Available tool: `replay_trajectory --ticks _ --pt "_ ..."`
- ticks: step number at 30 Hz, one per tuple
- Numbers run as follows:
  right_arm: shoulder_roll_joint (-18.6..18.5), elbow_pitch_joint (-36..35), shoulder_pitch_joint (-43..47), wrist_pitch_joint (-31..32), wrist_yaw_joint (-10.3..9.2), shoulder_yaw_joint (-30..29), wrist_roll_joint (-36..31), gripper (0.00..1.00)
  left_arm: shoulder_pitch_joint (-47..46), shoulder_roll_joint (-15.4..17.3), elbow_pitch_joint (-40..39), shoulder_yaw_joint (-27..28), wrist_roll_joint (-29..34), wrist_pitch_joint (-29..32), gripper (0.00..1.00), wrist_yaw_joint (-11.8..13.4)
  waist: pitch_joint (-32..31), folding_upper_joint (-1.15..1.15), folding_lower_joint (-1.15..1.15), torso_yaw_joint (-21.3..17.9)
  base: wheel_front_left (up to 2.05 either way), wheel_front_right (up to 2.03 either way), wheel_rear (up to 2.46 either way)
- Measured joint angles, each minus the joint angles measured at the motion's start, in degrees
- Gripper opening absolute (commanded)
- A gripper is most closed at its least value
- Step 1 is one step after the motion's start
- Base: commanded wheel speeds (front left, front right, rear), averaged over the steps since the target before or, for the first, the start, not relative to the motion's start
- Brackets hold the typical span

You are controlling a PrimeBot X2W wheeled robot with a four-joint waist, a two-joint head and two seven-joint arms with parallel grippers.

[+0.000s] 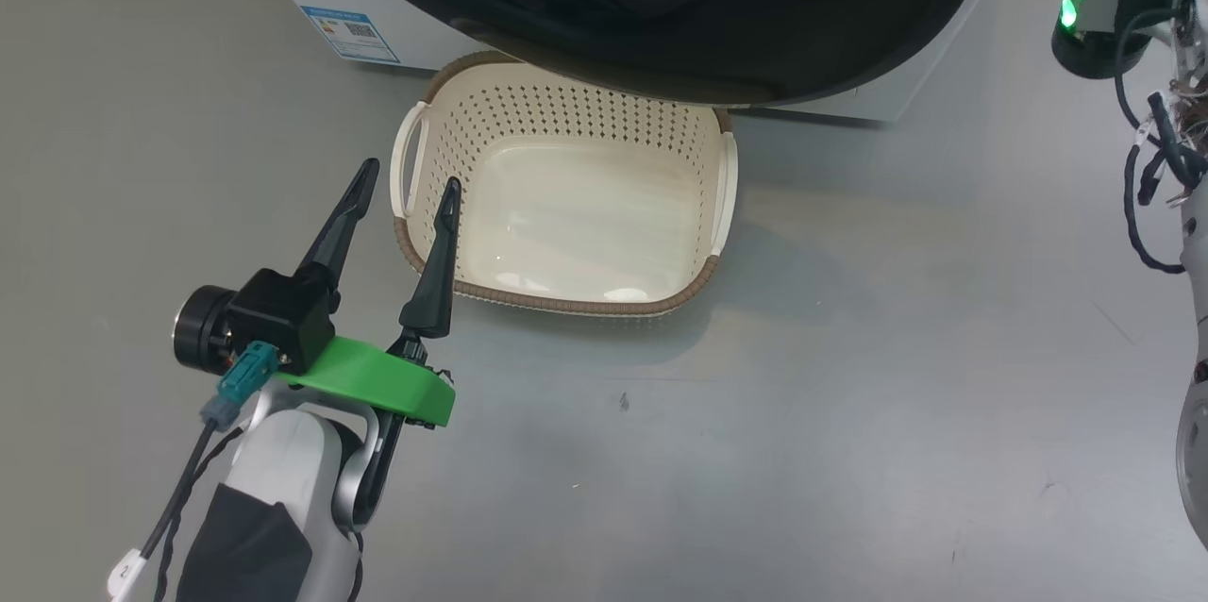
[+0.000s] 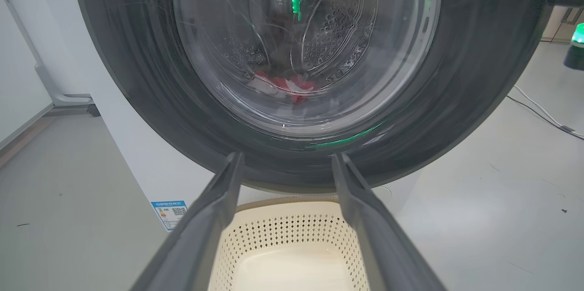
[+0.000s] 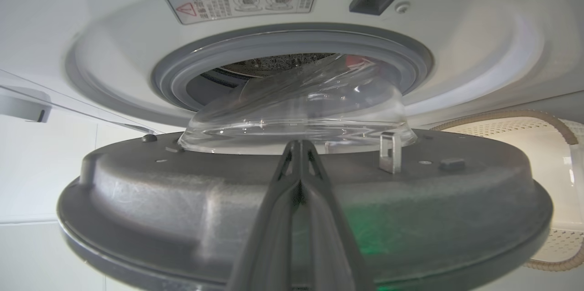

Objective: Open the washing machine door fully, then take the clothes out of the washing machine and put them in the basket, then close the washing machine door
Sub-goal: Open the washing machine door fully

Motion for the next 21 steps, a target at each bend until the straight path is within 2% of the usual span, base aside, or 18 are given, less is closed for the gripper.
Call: replay_trajectory --ticks 7,21 --pt "1.1 0.3 4.2 1.7 0.69 0.2 1.6 0.0 1.7 0.0 0.8 -0.5 0.0 0.0 1.0 0.0 -2.7 0.0 0.0 0.0 0.0 0.0 0.0" --pt "4.2 0.1 13.1 4.4 0.9 0.2 3.8 0.0 6.6 0.0 3.4 -0.4 0.7 0.0 1.0 0.1 -8.7 0.0 0.0 0.1 0.0 0.0 0.0"
